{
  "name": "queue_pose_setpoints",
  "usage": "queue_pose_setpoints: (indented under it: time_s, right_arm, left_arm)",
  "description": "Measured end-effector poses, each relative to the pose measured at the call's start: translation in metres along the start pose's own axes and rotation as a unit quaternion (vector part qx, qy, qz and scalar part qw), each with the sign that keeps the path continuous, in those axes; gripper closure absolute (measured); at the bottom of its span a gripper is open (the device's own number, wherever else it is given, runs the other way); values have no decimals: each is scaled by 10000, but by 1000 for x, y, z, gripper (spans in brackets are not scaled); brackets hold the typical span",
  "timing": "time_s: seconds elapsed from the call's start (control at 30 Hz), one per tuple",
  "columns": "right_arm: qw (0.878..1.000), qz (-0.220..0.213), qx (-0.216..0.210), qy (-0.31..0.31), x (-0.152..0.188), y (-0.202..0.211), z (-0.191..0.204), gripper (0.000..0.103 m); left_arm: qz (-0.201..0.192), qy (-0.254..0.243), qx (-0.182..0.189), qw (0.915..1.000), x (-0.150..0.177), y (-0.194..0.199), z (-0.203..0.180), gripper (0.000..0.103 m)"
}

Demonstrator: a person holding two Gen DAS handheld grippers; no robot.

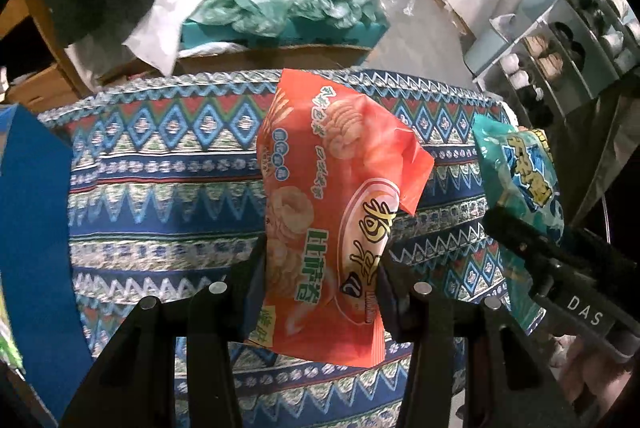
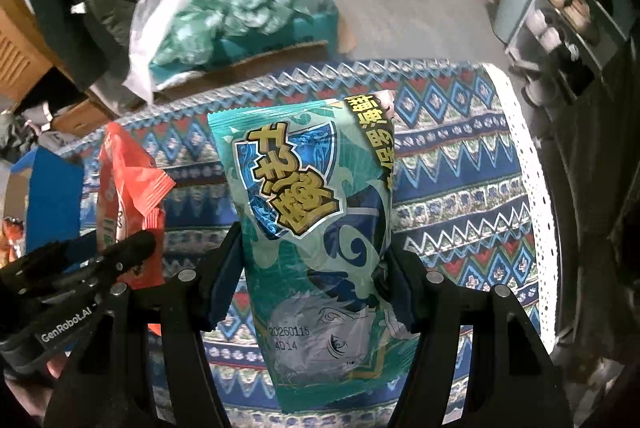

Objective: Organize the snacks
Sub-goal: 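Carry the teal bag and orange-red bag over the cardboard box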

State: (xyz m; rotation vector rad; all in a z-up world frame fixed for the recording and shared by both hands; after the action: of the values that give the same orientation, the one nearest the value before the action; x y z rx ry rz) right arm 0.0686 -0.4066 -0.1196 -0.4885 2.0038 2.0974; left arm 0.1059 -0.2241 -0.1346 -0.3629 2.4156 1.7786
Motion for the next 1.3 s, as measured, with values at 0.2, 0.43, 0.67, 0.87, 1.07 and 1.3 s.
queue_pose_setpoints:
  time_s: [0.2,0.43,0.67,0.87,1.07,1.3]
  right_arm:
    - [9993,-251,-134,230,-9,18,27,38]
    - [9969,-449,-342,556,-19,35,65,38]
    - [9928,-532,-599,893,-27,41,106,38]
    - [9888,-538,-769,1163,-36,42,144,38]
    - [9838,-420,-1014,1418,-46,34,187,38]
    - [9758,-370,-1323,1701,-60,33,239,38]
  left_arm:
    - [-174,99,21,9998,0,29,18,54]
    - [-449,208,-20,9988,-3,64,40,54]
    - [-613,408,-103,9972,-2,92,73,54]
    - [-660,636,-132,9957,-2,110,110,54]
    - [-788,930,-325,9920,-2,125,154,54]
    - [-903,1301,-451,9864,-2,143,205,54]
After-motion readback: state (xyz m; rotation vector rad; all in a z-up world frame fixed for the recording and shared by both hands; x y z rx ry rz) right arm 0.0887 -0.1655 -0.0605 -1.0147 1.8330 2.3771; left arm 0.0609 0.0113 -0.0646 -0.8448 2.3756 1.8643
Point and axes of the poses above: each gripper's, at about its wrist camera, not at the fingertips, and y roughly against the way its jaws point, z to its left, x to its underside, the point moved 1 cm from there along -y, roughly the way its jaws point, and after that the axes turned 15 degrees about y, right-handed, at the moved point
